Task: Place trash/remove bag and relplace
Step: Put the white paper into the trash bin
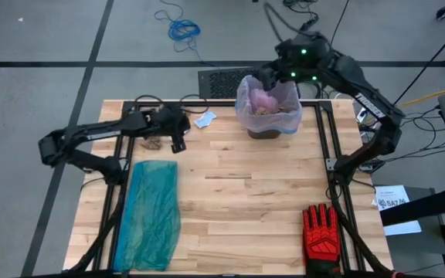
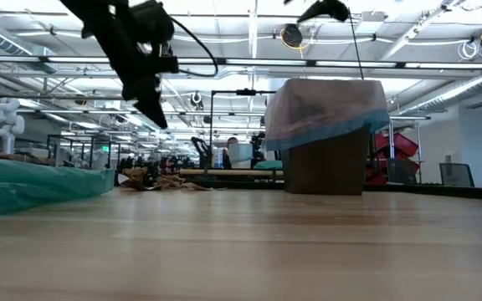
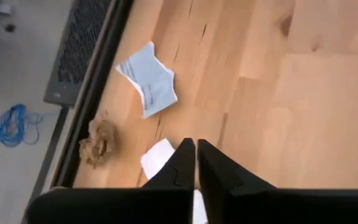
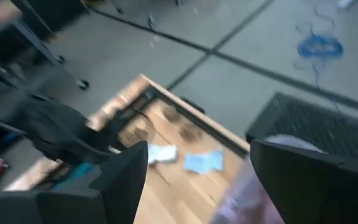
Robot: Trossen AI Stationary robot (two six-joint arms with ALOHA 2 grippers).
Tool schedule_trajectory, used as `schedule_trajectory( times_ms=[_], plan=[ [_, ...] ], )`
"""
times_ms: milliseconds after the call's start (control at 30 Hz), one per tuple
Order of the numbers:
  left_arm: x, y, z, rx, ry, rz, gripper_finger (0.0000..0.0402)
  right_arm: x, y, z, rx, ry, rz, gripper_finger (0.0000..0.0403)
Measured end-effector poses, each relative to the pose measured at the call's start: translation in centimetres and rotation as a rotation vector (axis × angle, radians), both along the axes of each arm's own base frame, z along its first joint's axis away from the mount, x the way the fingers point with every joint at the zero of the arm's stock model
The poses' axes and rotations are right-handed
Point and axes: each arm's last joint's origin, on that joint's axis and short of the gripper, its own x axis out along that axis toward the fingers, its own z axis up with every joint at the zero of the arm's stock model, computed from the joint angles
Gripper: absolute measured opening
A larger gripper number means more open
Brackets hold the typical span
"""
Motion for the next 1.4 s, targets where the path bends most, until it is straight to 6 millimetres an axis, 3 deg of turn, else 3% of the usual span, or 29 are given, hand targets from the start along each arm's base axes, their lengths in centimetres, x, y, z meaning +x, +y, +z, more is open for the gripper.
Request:
schedule_trajectory(
  times_ms=[200,433,1167,1300,1400],
  plan=[
    [2.0,1.0,-2.1,0.028,0.038,-0.08,0.0074,-0.8,1.4,3.0,-0.067,-0.084,-0.014,0.0275],
    [3.4,1.6,-5.1,0.012,0.142,-0.144,0.01,-0.9,1.9,3.5,-0.061,-0.108,-0.013,0.0274],
    [7.0,5.3,-9.6,0.094,0.154,-0.075,0.0099,-0.9,1.8,3.6,-0.026,-0.134,-0.033,0.0274],
    [7.3,6.2,-10.3,0.077,0.175,-0.057,0.0084,-0.9,1.8,3.6,-0.022,-0.137,-0.035,0.0274],
    [7.3,6.5,-10.6,0.061,0.181,-0.046,0.0051,-0.9,1.8,3.6,-0.022,-0.138,-0.035,0.0274]
  ],
)
